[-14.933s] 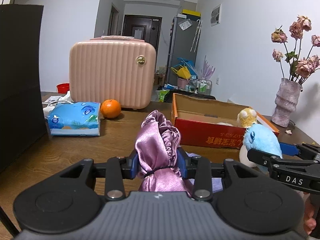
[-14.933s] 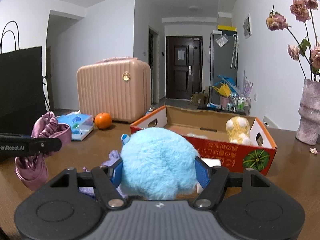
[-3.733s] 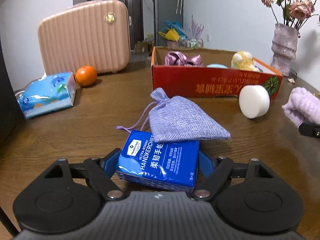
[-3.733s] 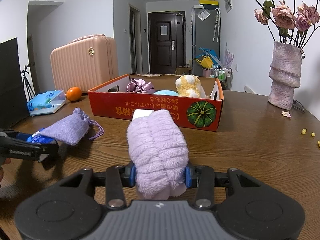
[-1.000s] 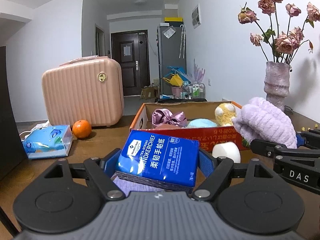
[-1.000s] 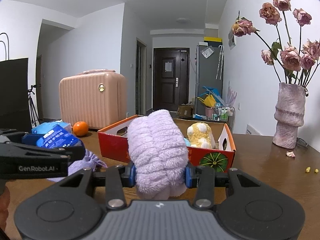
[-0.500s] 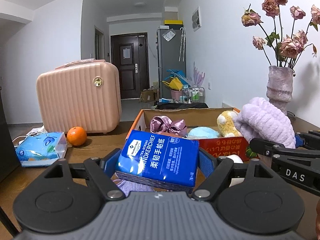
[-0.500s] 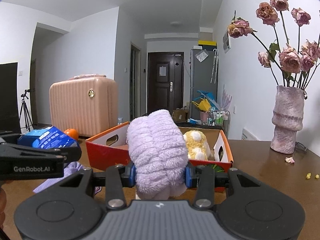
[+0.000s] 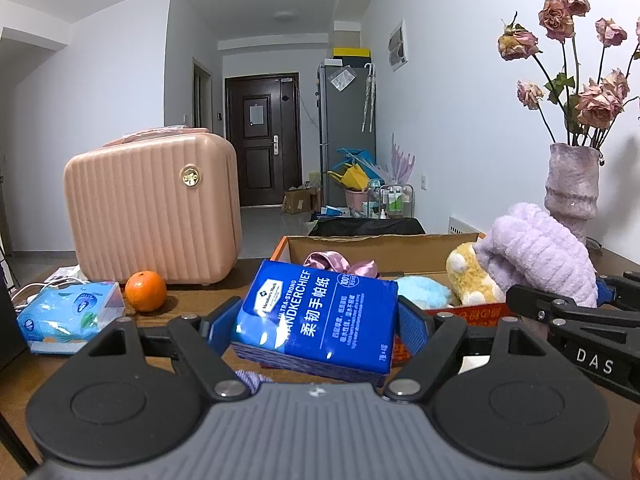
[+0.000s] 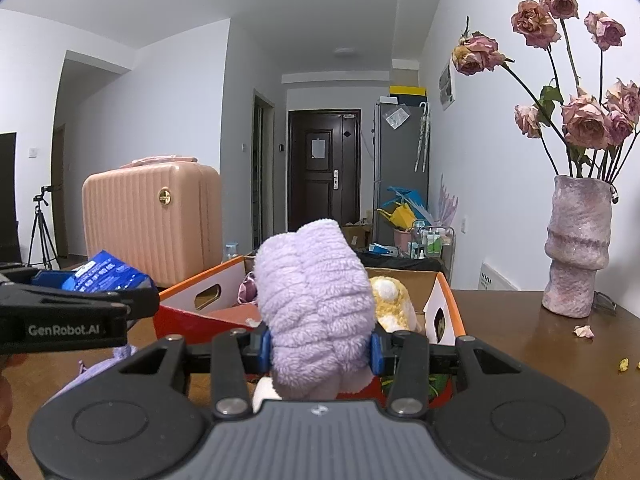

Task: Organize soft objects
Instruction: 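Carry the tissue pack and towel with both grippers over the box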

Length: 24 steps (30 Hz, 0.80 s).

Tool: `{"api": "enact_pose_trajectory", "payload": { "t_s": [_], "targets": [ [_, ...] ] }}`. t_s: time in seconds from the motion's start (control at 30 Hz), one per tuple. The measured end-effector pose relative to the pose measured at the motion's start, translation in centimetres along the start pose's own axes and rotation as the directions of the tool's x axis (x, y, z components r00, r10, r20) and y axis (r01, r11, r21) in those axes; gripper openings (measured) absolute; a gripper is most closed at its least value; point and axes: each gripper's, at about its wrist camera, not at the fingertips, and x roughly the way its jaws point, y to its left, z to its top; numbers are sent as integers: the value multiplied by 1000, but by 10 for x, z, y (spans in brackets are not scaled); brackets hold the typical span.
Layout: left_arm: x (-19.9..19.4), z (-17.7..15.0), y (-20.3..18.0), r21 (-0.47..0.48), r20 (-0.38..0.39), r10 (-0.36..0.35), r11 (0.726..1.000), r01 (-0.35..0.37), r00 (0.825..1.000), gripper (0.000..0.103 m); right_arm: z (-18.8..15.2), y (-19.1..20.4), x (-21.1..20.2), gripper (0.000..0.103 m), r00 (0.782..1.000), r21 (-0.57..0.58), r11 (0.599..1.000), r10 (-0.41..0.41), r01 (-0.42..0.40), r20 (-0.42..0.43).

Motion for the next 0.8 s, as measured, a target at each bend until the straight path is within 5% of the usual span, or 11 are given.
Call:
{"api": "enact_pose_trajectory", "payload": {
  "t_s": [0.8],
  "targets": [
    [63, 24, -3, -24, 28, -4, 1000, 4, 1000, 81, 14, -9, 60, 43, 999, 13, 999, -30, 30, 14]
  ]
}}
